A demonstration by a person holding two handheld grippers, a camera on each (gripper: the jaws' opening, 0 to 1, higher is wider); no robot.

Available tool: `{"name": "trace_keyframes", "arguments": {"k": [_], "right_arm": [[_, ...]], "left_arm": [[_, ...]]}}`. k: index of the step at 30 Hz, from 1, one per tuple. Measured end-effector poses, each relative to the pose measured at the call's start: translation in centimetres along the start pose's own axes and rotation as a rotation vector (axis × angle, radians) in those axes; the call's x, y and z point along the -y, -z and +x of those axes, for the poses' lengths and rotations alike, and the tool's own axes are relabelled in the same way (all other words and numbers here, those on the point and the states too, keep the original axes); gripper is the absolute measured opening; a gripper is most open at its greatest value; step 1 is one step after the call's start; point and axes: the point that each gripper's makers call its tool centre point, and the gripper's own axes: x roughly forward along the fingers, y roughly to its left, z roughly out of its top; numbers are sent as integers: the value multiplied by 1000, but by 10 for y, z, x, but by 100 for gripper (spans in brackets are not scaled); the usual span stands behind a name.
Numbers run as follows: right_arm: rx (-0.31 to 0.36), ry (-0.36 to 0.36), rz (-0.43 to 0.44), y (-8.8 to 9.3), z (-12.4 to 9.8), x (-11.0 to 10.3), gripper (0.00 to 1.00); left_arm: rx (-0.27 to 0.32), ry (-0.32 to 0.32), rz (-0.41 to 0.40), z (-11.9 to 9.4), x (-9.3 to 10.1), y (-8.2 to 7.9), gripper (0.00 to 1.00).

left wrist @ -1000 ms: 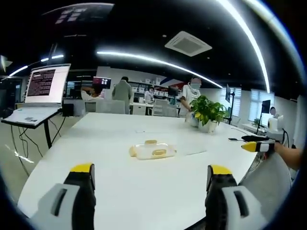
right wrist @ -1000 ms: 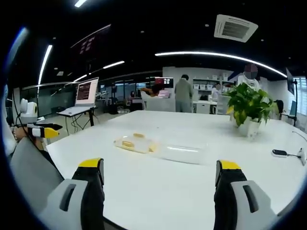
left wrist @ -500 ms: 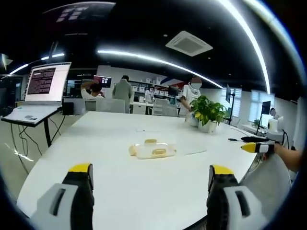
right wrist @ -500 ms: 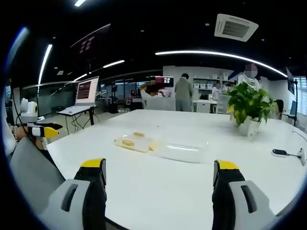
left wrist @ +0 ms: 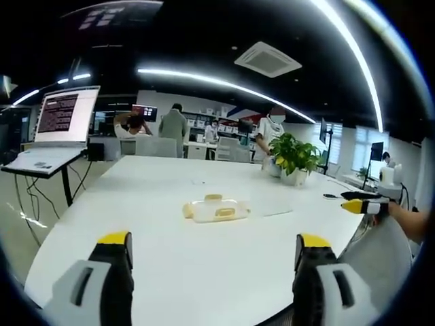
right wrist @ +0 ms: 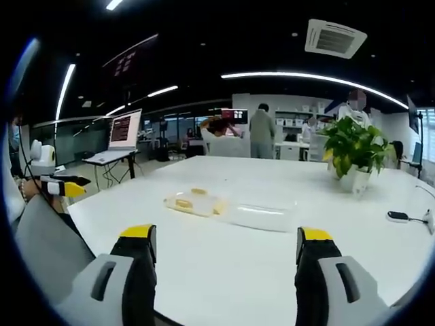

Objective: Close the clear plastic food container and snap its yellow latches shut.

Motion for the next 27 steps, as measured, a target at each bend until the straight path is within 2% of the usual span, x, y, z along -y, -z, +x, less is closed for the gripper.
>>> {"name": "trace_keyframes", "arguments": {"k": [2, 4, 5, 6, 7, 9, 12, 14, 17, 19, 27], "right_arm": [[-12, -11, 13, 2, 1, -1, 85], [-38, 0, -35, 4, 0, 0, 84], [-13, -1, -75, -1, 0, -2, 82], [-18, -14, -82, -1, 0, -4, 82], [-49, -31, -99, 3, 1, -7, 83], [-85, -40, -131, 8, 3, -8, 82], [-98, -46, -214, 5, 6, -7, 81], [-101, -46, -225, 1, 10, -4, 79], [-113, -47, -253, -5, 19, 3, 73], [-119, -54, -262, -9, 27, 6, 74], [-131, -86, -300, -19, 57, 12, 73]], "left_arm": [[-15, -4, 11, 0, 0, 1, 98], [-45, -5, -1, 0, 0, 5, 99], [-49, 0, 3, 1, 0, 5, 99], [-49, -2, 9, 2, -2, 4, 99], [-55, -7, 14, 3, -5, 4, 99], [-91, -16, 56, 7, -14, 5, 99], [-105, -15, 117, 15, -20, 2, 99], [-154, -2, 175, 21, -23, 6, 99], [-185, 3, 250, 31, -27, 5, 99], [-181, 15, 290, 37, -29, 0, 99], [-168, 4, 317, 57, -46, -24, 98]]}}
